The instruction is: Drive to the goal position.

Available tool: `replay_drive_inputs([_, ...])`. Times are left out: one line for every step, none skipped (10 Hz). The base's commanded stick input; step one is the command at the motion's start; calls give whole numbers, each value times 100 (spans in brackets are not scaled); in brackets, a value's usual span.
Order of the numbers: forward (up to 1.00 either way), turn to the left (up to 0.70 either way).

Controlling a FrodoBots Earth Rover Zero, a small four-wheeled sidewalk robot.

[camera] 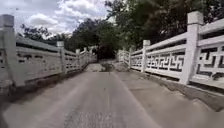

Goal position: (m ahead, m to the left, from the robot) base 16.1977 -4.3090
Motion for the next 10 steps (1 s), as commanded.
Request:
replay_drive_inputs([70,4])
replay_drive_inputs([70,12])
replay_drive_inputs([70,14])
replay_drive_inputs([70,6])
replay_drive_inputs([70,0])
replay_drive_inputs([70,0])
replay_drive_inputs([70,0])
replay_drive_inputs([70,0])
replay_drive_inputs([70,0])
replay_drive_inputs([70,0])
